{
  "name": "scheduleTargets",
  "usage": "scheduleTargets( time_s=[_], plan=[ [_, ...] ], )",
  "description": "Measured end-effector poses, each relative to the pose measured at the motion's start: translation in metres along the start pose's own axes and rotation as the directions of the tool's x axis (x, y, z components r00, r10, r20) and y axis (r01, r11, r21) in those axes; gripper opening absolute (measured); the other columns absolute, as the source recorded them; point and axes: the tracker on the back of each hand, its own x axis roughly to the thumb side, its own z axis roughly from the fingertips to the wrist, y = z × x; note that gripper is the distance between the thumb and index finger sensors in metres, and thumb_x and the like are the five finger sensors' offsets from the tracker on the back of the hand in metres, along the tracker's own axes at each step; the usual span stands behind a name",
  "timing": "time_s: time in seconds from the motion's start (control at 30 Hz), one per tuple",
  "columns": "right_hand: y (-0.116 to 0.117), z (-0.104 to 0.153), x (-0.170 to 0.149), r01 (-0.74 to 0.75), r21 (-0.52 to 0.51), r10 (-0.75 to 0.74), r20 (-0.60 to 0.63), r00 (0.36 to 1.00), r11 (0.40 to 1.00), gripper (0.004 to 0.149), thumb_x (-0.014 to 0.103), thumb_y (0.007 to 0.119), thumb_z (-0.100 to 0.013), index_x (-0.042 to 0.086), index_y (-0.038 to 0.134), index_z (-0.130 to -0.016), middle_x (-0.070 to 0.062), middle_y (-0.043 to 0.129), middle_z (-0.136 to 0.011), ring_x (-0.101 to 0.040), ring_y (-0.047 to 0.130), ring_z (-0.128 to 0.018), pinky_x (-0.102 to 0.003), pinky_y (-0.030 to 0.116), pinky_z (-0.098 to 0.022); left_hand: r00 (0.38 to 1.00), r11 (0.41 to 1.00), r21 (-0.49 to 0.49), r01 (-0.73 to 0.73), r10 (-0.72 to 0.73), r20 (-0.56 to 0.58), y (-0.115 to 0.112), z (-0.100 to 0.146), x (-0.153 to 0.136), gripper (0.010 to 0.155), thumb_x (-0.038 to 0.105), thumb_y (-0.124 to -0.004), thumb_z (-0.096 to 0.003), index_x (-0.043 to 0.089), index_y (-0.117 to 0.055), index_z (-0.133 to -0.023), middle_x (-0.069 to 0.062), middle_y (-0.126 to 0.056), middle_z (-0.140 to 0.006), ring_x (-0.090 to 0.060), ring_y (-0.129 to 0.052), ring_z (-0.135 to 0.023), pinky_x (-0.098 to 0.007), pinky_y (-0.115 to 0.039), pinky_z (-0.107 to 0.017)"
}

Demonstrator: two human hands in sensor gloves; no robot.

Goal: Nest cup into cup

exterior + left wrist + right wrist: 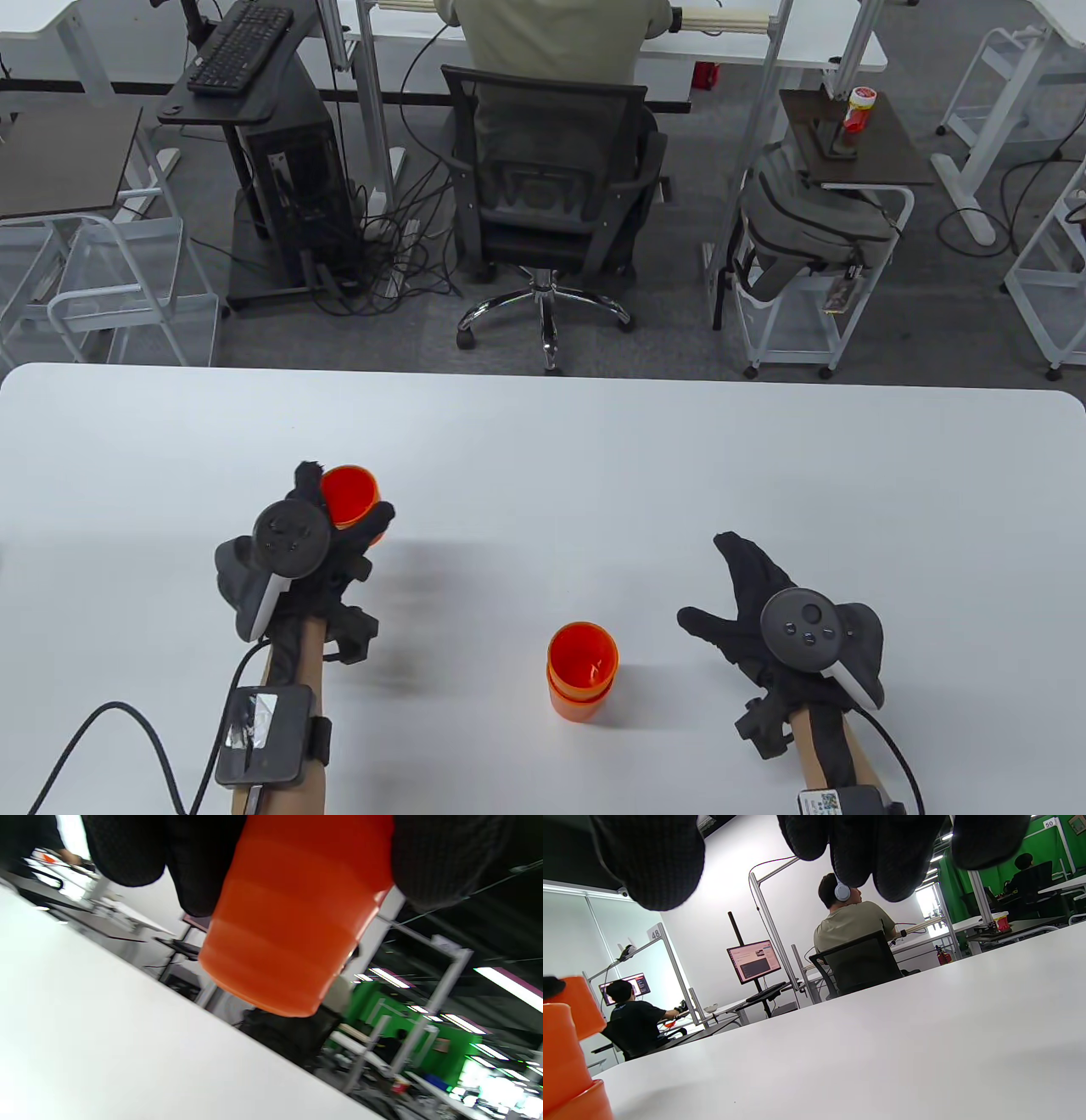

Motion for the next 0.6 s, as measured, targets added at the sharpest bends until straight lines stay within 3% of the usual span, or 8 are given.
scheduleTargets(
  time_s=[0.07, 0.23, 0.4, 0.6],
  plan=[
    [0.001, 0.001, 0.000, -0.004, 0.001, 0.004, 0.001, 1.000, 1.000, 0.094, 0.055, 0.083, -0.048, 0.003, 0.042, -0.114, -0.030, 0.055, -0.112, -0.054, 0.065, -0.097, -0.074, 0.055, -0.065, 0.992, 0.999, -0.027, -0.028, 0.031, 0.122, 0.003, 0.011, 0.037, 0.109, 0.081, -0.073, -0.0451, 0.001, -0.046, -0.115, -0.021, -0.075, -0.108, -0.034, -0.089, -0.090, -0.058, -0.075, -0.068],
    [0.003, 0.002, 0.002, -0.017, 0.006, 0.017, 0.005, 1.000, 1.000, 0.094, 0.055, 0.083, -0.048, 0.003, 0.043, -0.114, -0.030, 0.055, -0.112, -0.054, 0.065, -0.097, -0.074, 0.055, -0.064, 0.936, 0.990, -0.126, -0.064, 0.104, 0.337, -0.007, 0.045, 0.099, 0.109, 0.081, -0.074, -0.0451, 0.001, -0.047, -0.115, -0.021, -0.076, -0.108, -0.034, -0.090, -0.089, -0.058, -0.075, -0.068],
    [0.004, 0.002, 0.003, -0.023, 0.007, 0.023, 0.008, 1.000, 1.000, 0.094, 0.055, 0.083, -0.048, 0.003, 0.043, -0.114, -0.030, 0.055, -0.112, -0.054, 0.065, -0.097, -0.074, 0.056, -0.064, 0.876, 0.974, -0.225, -0.031, 0.135, 0.463, -0.028, 0.078, 0.133, 0.109, 0.080, -0.074, -0.0451, 0.000, -0.048, -0.115, -0.022, -0.077, -0.107, -0.035, -0.091, -0.089, -0.059, -0.076, -0.068],
    [0.004, 0.003, 0.003, -0.027, 0.000, 0.027, 0.014, 1.000, 1.000, 0.094, 0.055, 0.083, -0.047, 0.003, 0.043, -0.114, -0.030, 0.055, -0.112, -0.054, 0.065, -0.097, -0.074, 0.056, -0.064, 0.832, 0.962, -0.272, 0.023, 0.132, 0.538, -0.046, 0.104, 0.149, 0.108, 0.080, -0.074, -0.0454, 0.001, -0.048, -0.115, -0.021, -0.077, -0.108, -0.035, -0.091, -0.090, -0.060, -0.074, -0.069]
  ],
)
